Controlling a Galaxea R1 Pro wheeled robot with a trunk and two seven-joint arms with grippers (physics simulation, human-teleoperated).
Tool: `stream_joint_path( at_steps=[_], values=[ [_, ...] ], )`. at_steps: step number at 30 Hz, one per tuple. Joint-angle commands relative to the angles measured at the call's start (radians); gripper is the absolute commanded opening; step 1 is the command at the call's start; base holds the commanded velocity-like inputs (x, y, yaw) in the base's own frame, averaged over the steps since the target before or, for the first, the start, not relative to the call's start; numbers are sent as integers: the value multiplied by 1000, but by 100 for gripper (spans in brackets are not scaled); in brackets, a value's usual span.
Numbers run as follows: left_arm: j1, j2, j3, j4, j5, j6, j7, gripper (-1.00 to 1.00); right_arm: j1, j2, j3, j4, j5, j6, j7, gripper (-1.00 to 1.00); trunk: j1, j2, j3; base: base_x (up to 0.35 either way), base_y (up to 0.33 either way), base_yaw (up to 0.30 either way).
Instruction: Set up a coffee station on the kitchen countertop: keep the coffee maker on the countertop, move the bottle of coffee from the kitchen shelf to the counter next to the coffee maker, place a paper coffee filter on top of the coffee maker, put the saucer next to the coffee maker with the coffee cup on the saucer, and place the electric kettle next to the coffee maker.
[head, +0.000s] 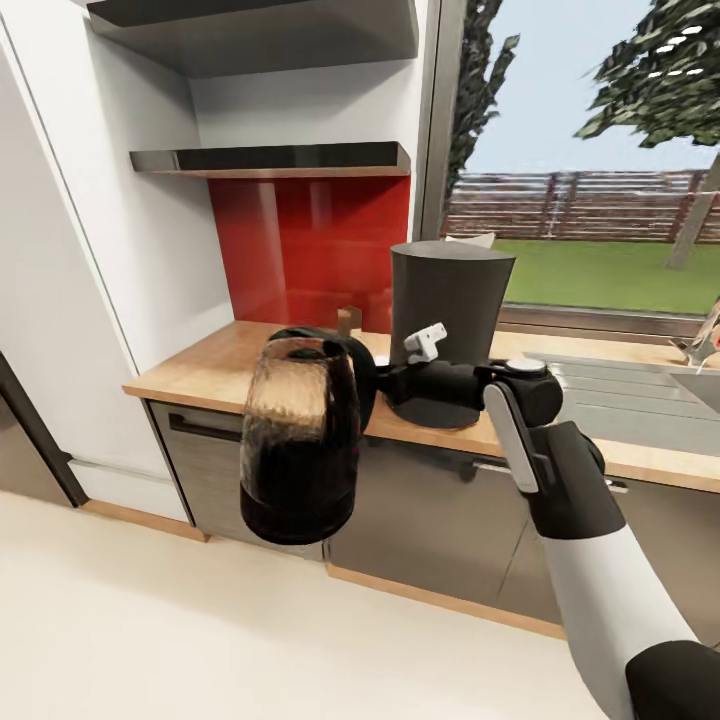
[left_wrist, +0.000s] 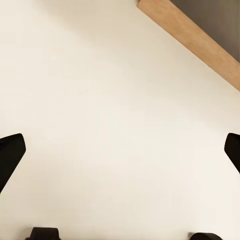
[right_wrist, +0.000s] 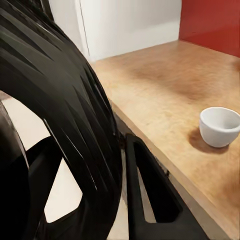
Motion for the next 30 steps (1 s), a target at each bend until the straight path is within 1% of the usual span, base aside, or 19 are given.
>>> stream_joint_path(
  at_steps=[1,5,7,9,17,30],
  values=[
    [-1,0,2,1,-1,-4,-3,100,7,-8,0,-1,-10,-1,32,-100,0,-1,-1,0,0,0],
    [-1,0,2,1,-1,-4,-3,100,17,-31,-1,-1,-9,-7,69,-100,0,-1,-1,0,0,0],
    [-1,0,2,1,-1,-4,-3,100,19,-35,-1,-1,-8,-7,80,-100,0,-1,-1,0,0,-11],
    [-1,0,2,1,-1,-4,-3,100,23,-41,-1,-1,-8,-8,112,-100,0,-1,-1,0,0,-100],
    [-1,0,2,1,-1,-4,-3,100,32,-45,-1,-1,-8,-9,132,-100,0,-1,4,0,0,-174],
    [-1,0,2,1,-1,-4,-3,100,34,-45,-1,-1,-8,-10,134,-100,0,-1,5,0,0,-29]
  ],
)
